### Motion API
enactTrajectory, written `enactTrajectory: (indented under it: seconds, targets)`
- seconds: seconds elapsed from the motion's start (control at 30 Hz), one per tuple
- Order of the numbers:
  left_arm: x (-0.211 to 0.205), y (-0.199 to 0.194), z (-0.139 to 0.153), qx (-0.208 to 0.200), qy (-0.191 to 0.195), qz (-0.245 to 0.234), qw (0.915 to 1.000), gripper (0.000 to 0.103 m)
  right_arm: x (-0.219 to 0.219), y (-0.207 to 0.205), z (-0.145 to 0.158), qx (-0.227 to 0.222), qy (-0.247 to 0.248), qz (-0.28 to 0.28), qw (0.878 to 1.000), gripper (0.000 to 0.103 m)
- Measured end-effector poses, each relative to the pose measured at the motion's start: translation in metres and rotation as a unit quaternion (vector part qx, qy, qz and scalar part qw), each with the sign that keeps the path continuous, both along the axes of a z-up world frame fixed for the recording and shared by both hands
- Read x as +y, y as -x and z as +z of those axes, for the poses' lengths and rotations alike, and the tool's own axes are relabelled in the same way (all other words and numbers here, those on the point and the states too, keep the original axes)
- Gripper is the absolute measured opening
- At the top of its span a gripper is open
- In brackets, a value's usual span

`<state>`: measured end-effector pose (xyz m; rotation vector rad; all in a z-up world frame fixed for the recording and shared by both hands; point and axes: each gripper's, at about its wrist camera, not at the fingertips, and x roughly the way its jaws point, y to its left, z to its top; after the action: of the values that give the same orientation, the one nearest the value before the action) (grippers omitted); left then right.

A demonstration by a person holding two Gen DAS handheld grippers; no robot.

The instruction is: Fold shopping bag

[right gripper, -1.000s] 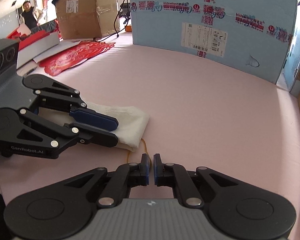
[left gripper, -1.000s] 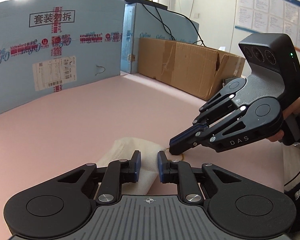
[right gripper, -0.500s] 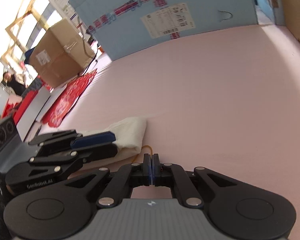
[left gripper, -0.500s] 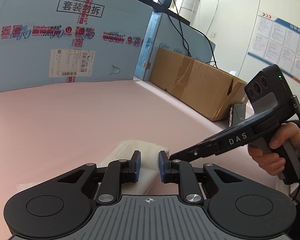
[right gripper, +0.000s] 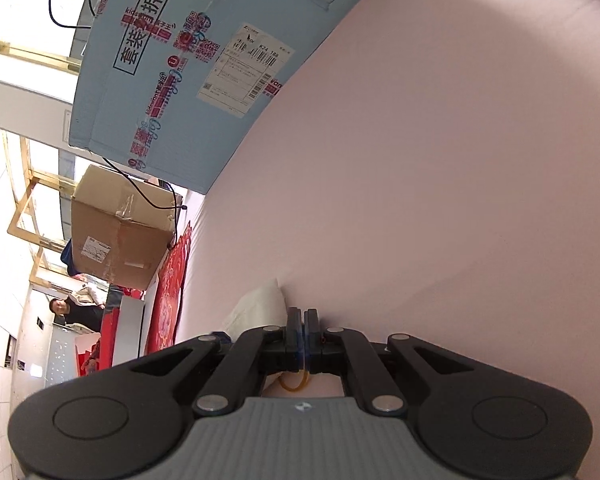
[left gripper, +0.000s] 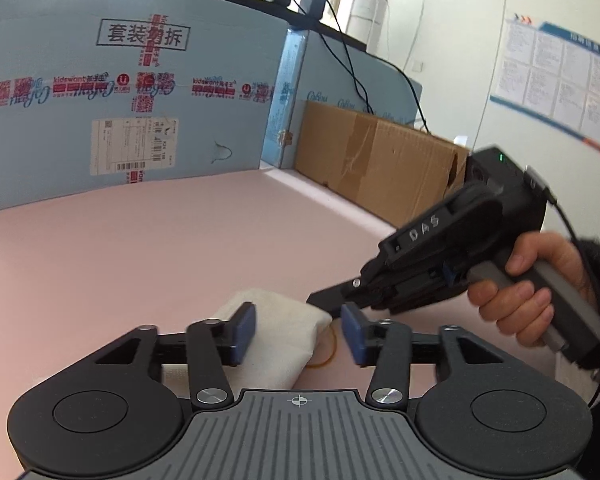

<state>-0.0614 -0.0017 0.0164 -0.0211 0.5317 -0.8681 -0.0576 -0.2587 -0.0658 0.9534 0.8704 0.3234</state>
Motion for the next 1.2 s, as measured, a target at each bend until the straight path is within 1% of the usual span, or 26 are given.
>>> enactTrajectory:
  seconds: [0.07,0.1,0.2,0.27,0.33,0.47,0.6,0.7,0.83,0.9,0.97,1.0,1.03,1.07,1.13,1.2]
  targets:
    - [-0.005,0.000,-0.001,-0.019,-0.041,0.027,0.9986,0.053,-0.001,0.000,-0.002,0.001,-0.010,0.002,1.000,0.001]
    - [-0.008,0.000,-0.002,-0.027,-0.062,0.038,0.9970,0.050,-0.001,0.000,-0.002,0.002,-0.014,0.001,1.000,0.001]
    - [-0.021,0.003,-0.013,-0.036,-0.121,0.034,0.9914,0.048,-0.002,-0.001,-0.003,0.003,-0.031,0.000,1.000,0.001]
    - [-0.025,0.004,-0.016,-0.043,-0.132,0.032,0.9898,0.048,-0.003,-0.002,-0.004,0.005,-0.042,0.000,0.999,0.001]
    - [-0.025,0.003,-0.016,-0.042,-0.133,0.032,0.9897,0.048,-0.003,-0.004,-0.004,0.010,-0.060,0.001,0.998,0.001]
    - [-0.022,0.001,-0.017,-0.039,-0.127,0.032,0.9907,0.048,-0.002,-0.007,-0.005,0.016,-0.079,0.002,0.997,0.001]
    - [-0.014,-0.005,-0.017,-0.019,-0.104,0.030,0.9940,0.048,-0.007,-0.004,-0.006,0.020,-0.083,0.006,0.996,0.001]
    - [-0.013,-0.007,-0.016,-0.015,-0.099,0.030,0.9945,0.048,-0.012,-0.004,-0.012,0.029,-0.087,0.009,0.996,0.001]
    - [-0.014,-0.006,-0.015,-0.020,-0.105,0.031,0.9938,0.048,-0.019,0.000,-0.013,0.027,-0.094,0.002,0.995,0.001]
    - [-0.017,-0.003,-0.015,-0.029,-0.115,0.032,0.9925,0.048,-0.017,-0.001,-0.011,0.021,-0.099,0.005,0.995,0.001]
    - [-0.017,-0.003,-0.014,-0.031,-0.116,0.032,0.9923,0.048,-0.011,-0.004,-0.011,0.021,-0.099,0.014,0.995,0.001]
    - [-0.016,-0.003,-0.015,-0.030,-0.114,0.033,0.9925,0.049,-0.008,-0.005,-0.010,0.022,-0.093,0.016,0.995,0.001]
    - [-0.015,-0.003,-0.015,-0.029,-0.113,0.033,0.9926,0.049,-0.007,-0.004,-0.008,0.019,-0.080,0.013,0.997,0.004]
    - [-0.015,-0.003,-0.015,-0.029,-0.114,0.033,0.9925,0.049,-0.006,-0.002,-0.005,0.015,-0.058,0.009,0.998,0.006]
    - [-0.015,-0.003,-0.014,-0.031,-0.115,0.033,0.9923,0.049,-0.004,0.004,0.007,-0.004,0.003,0.012,1.000,0.009]
    - [-0.017,-0.002,-0.014,-0.037,-0.121,0.035,0.9913,0.050,0.004,0.007,0.021,-0.025,0.087,0.034,0.995,0.025]
